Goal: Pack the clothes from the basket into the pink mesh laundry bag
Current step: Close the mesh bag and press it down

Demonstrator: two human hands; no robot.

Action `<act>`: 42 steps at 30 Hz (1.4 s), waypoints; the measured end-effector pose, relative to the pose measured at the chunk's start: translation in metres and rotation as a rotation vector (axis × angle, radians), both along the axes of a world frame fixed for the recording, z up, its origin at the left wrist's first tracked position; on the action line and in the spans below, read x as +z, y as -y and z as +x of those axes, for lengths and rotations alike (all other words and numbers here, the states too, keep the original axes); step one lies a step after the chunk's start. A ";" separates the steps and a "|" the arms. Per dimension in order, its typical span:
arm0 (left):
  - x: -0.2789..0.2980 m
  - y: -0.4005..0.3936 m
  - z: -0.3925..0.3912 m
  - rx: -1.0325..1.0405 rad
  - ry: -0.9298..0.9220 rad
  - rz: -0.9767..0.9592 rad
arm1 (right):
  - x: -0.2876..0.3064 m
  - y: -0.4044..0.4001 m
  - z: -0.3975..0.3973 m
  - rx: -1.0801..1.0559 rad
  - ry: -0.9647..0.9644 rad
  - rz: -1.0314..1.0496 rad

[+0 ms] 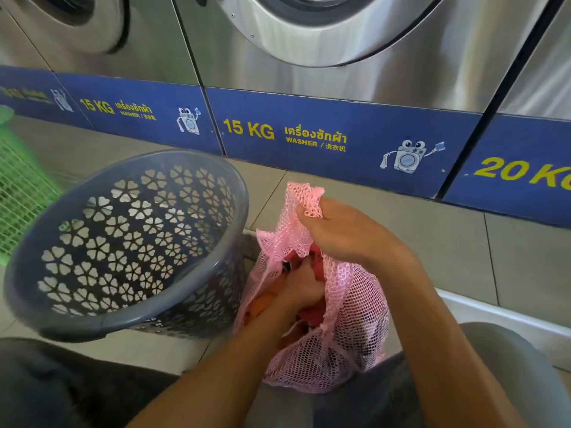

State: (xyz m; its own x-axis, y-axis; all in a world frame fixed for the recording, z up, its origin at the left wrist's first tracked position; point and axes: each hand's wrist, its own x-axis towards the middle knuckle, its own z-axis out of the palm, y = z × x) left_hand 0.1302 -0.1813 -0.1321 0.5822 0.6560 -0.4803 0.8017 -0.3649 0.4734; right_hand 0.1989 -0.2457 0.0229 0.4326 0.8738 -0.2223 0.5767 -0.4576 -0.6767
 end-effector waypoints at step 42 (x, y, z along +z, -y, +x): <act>0.006 -0.019 -0.091 0.535 0.483 -0.898 | -0.058 -0.001 -0.028 0.319 0.267 -0.578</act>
